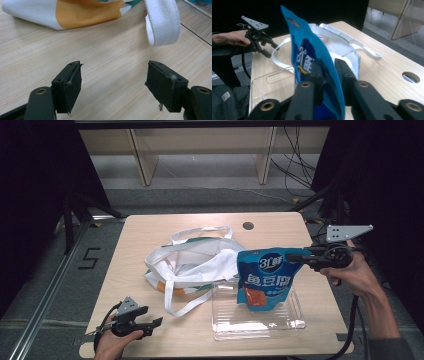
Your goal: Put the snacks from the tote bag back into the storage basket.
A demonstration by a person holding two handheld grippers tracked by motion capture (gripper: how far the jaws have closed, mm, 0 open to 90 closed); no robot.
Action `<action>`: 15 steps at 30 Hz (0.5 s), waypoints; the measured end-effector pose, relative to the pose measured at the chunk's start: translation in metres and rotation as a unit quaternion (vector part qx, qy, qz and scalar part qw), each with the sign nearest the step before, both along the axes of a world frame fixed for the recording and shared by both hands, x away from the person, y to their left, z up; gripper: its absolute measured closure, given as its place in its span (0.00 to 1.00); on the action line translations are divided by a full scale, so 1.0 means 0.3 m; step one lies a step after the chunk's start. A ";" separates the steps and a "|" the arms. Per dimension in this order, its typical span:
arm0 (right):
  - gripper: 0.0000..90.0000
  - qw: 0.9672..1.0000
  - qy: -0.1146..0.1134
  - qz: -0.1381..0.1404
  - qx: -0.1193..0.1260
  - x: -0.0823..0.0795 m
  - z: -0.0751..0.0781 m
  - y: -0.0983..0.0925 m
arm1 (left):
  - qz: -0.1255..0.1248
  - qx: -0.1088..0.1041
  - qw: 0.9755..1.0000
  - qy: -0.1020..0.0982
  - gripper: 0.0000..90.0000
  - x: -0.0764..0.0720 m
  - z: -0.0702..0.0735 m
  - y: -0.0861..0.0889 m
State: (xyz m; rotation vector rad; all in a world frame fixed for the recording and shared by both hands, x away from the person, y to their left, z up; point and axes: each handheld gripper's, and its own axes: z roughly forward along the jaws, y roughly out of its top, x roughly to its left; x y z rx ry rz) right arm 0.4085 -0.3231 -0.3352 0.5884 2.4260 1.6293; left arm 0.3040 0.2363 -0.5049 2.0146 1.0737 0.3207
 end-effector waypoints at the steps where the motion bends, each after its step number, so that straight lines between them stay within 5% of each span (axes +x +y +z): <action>1: 0.82 1.000 0.001 -0.001 -0.003 -0.002 0.001 -0.002 | 0.001 0.001 1.000 -0.001 0.31 0.000 0.001 0.000; 13: 0.49 0.998 0.028 -0.059 -0.005 -0.029 0.002 -0.015 | 0.012 -0.009 1.000 0.003 0.31 0.001 -0.004 -0.005; 15: 0.44 0.996 0.048 -0.073 0.004 -0.042 0.002 -0.022 | 0.003 0.000 1.000 0.001 0.30 0.000 0.000 0.002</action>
